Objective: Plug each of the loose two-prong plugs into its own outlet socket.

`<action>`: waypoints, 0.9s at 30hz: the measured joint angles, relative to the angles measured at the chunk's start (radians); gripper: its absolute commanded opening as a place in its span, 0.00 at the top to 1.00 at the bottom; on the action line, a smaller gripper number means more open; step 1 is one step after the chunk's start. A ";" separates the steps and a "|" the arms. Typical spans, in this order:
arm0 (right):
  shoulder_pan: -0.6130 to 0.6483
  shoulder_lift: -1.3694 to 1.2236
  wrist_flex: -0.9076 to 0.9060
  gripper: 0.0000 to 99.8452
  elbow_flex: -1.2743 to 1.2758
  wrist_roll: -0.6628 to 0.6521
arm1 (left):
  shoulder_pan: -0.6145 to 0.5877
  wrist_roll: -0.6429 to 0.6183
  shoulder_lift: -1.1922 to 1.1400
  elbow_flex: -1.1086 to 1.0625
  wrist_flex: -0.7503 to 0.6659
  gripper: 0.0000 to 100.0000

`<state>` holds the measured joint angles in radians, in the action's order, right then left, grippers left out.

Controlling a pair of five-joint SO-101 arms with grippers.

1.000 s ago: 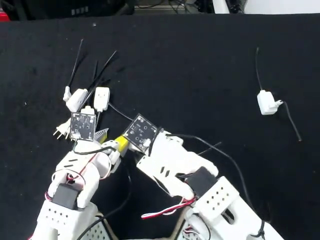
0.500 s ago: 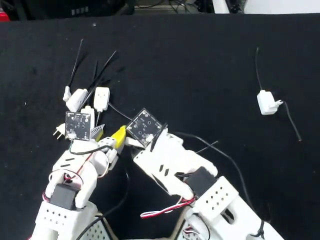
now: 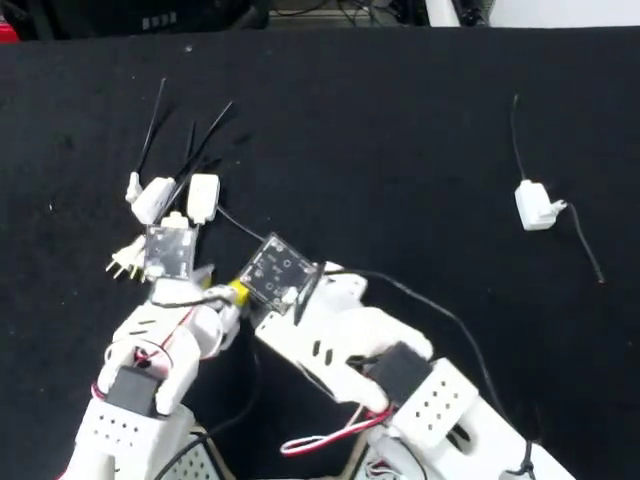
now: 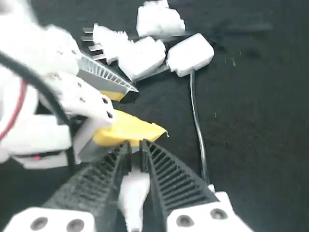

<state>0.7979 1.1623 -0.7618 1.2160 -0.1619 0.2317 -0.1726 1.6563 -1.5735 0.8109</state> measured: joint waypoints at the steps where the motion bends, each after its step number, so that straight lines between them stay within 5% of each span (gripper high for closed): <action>1: 0.000 0.003 0.000 0.99 0.000 0.000 | -0.009 0.000 0.002 0.000 0.000 0.79; 8: -0.040 0.006 -0.034 0.95 0.000 -0.006 | -0.118 0.000 -0.005 0.000 0.000 0.79; 12: -0.143 -0.026 -0.123 0.87 -0.002 -0.006 | -0.299 0.000 -0.005 0.029 0.037 0.79; 18: -0.117 -0.262 -0.158 0.86 0.008 -0.201 | -0.578 -0.069 -0.005 0.110 0.106 0.79; 27: -0.081 -0.560 -0.077 0.87 -0.006 -0.376 | -0.724 -0.078 0.002 0.120 0.132 0.79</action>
<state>0.7165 0.6022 -0.8385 1.2098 -0.5378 -0.4925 -0.2509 1.6579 -1.4538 0.9429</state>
